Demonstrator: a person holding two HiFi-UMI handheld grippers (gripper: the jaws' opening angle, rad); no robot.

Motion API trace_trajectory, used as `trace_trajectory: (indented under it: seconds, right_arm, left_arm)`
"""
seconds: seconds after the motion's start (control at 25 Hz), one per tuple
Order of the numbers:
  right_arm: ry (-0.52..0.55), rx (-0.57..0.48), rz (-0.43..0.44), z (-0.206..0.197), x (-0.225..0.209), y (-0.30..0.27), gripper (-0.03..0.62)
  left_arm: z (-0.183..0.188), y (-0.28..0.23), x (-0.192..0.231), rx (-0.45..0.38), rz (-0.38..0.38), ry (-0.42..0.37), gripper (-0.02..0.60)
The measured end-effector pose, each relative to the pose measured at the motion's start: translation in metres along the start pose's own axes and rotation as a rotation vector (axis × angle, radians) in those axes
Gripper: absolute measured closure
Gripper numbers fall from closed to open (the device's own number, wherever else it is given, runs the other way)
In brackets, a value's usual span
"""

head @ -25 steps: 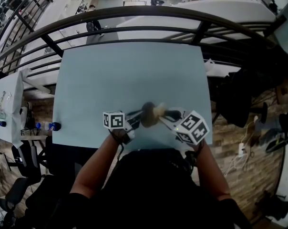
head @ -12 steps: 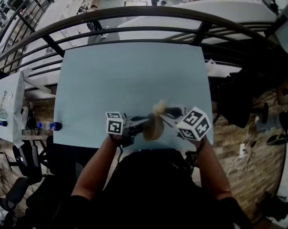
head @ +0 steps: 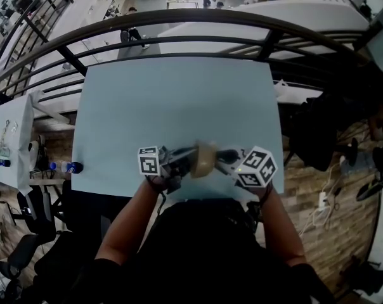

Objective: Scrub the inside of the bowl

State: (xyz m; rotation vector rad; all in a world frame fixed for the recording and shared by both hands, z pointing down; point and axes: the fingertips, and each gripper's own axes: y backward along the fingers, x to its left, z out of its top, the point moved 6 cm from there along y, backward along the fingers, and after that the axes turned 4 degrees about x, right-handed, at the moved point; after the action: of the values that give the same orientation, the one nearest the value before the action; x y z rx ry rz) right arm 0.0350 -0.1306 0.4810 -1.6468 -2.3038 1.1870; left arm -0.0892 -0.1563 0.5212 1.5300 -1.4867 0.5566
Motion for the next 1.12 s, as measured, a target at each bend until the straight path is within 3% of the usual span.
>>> trace_trajectory:
  seconds: [0.16,0.36,0.64,0.84,1.12]
  right_arm:
    - [0.001,0.008,0.043,-0.004,0.009,-0.009,0.531]
    - [0.023,0.024,0.09,-0.008,0.026,-0.012,0.531]
    - [0.059,-0.007,0.158,0.002,0.046,-0.003,0.531]
    - [0.074,-0.104,0.177,0.023,0.054,0.019,0.531]
    - [0.104,-0.161,0.121,0.045,0.049,0.038,0.531]
  left_arm:
    - [0.011,0.0,0.005,-0.117,0.006,0.033,0.577]
    - [0.022,0.003,0.013,-0.151,0.106,0.014,0.577]
    - [0.02,0.015,0.028,-0.121,0.2,0.0,0.577]
    - [0.01,0.021,0.03,-0.088,0.239,0.011,0.577]
    - [-0.004,0.025,0.033,-0.075,0.197,0.046,0.577]
